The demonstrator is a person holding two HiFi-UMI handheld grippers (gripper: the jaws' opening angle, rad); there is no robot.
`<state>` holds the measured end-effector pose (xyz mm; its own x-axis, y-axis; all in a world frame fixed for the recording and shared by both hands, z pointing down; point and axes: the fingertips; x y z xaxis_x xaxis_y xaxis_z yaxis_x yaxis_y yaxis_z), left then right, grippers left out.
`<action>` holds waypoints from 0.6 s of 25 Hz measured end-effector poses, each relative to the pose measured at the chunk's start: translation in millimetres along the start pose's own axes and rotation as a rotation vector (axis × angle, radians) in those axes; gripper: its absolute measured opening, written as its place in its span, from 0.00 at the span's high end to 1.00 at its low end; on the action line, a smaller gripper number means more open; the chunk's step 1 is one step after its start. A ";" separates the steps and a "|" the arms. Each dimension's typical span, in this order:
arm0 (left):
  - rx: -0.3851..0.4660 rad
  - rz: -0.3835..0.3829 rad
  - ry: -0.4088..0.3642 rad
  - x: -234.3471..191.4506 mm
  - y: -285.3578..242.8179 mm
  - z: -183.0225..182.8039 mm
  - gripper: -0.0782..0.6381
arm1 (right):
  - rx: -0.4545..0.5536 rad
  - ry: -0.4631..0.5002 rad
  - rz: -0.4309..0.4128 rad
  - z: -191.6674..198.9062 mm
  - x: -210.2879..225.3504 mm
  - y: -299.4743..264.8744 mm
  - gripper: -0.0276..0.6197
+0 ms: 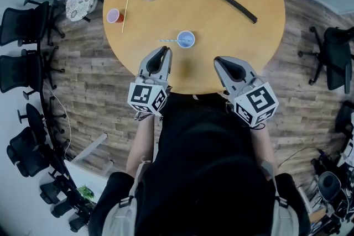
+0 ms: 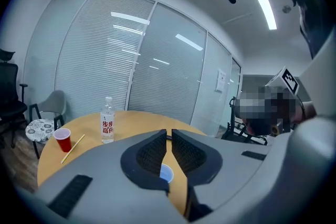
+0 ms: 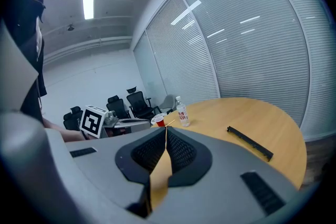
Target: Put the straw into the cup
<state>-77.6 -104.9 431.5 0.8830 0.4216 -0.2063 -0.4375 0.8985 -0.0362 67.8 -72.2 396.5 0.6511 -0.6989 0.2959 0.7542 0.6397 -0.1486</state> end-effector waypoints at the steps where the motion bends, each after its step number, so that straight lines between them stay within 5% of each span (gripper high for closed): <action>1: 0.003 0.001 -0.001 1.5 0.0 -0.9 0.84 | 0.001 0.001 -0.002 -0.5 -0.3 -0.2 0.93; 15: -0.025 0.068 -0.012 33.5 11.0 -5.6 0.87 | -0.029 -0.035 -0.009 16.7 -3.6 1.0 0.93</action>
<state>-53.8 -81.6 418.8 0.8530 0.4832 -0.1972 -0.5006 0.8644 -0.0473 64.8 -63.7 411.1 0.6414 -0.6925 0.3301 0.7624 0.6235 -0.1734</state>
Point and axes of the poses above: the fingertips, and each gripper's own axes: y backward along the fingers, x to its right, z out of its underside, and after that the axes turned 13 degrees about x, right-handed
